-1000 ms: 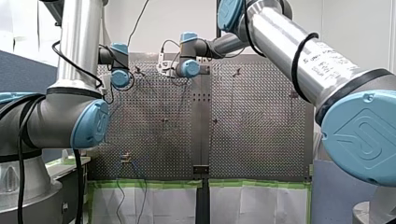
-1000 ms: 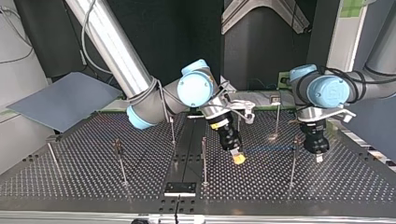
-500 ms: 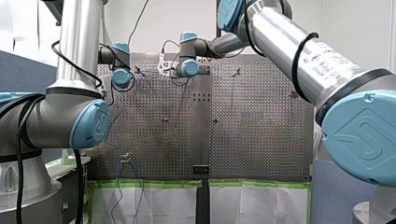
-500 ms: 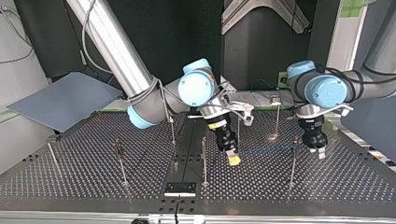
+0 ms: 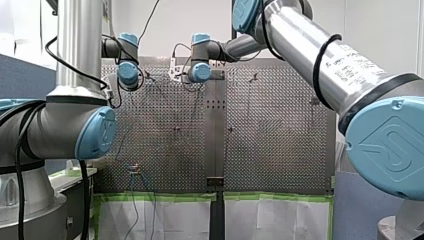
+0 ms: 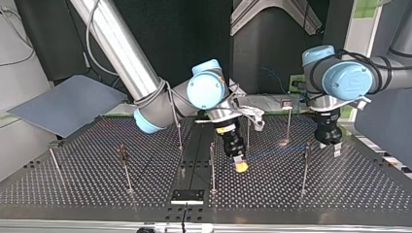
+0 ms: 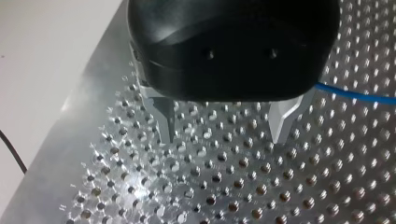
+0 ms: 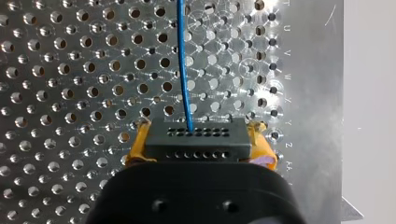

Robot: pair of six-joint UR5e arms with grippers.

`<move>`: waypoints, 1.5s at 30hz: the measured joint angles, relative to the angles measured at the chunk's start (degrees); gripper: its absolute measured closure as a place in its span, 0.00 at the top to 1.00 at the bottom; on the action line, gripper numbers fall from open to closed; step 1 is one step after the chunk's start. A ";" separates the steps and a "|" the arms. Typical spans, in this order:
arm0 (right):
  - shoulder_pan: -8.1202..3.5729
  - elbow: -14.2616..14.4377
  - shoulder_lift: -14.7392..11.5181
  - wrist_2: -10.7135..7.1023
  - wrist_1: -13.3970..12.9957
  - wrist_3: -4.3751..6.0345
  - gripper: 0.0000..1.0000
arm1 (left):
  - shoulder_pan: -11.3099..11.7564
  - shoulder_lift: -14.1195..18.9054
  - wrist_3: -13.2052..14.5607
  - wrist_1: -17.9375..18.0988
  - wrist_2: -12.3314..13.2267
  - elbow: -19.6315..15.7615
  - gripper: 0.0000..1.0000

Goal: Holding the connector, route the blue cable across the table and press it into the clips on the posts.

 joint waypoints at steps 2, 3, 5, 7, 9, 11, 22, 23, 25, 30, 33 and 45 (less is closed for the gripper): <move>0.05 0.01 -0.10 0.30 0.15 -0.14 0.00 | -0.12 1.35 -0.49 -1.33 0.49 -0.84 1.00; 0.07 0.01 -0.17 0.57 0.26 -0.20 0.00 | -0.17 1.90 -0.61 -1.91 0.68 -1.11 1.00; 0.08 -0.02 -0.33 0.94 0.42 -0.26 0.00 | -0.29 3.08 -0.84 -3.06 1.08 -1.74 1.00; 0.09 -0.03 -0.53 1.18 0.60 -0.31 0.00 | -0.45 4.15 -1.03 -4.14 1.57 -2.53 1.00; 0.09 -0.05 -0.69 1.29 0.74 -0.32 0.00 | -0.61 5.06 -1.13 -4.94 2.15 -3.23 1.00; 0.10 -0.04 -0.75 1.33 0.83 -0.31 0.00 | -0.81 6.10 -1.22 -5.58 2.79 -3.84 1.00; 0.18 -0.06 -0.80 1.36 1.02 -0.02 0.00 | -1.86 11.38 -1.55 -7.35 5.97 -4.34 1.00; 0.18 -0.05 -0.80 1.36 1.05 0.07 0.00 | -1.98 11.65 -1.34 -7.44 6.21 -4.35 1.00; 0.18 -0.05 -0.80 1.36 1.08 0.29 0.00 | -2.27 12.00 -0.68 -7.63 6.62 -4.36 1.00; 0.20 -0.05 -0.77 1.49 1.20 0.47 0.00 | -3.11 12.19 1.43 -7.76 8.13 -4.36 1.00; 0.21 -0.04 -0.78 1.52 1.28 0.49 0.00 | -3.57 12.06 2.20 -7.58 9.41 -4.35 1.00; 0.25 -0.03 -0.76 1.54 1.37 0.50 0.00 | -4.61 8.58 2.62 -3.12 12.46 -3.95 1.00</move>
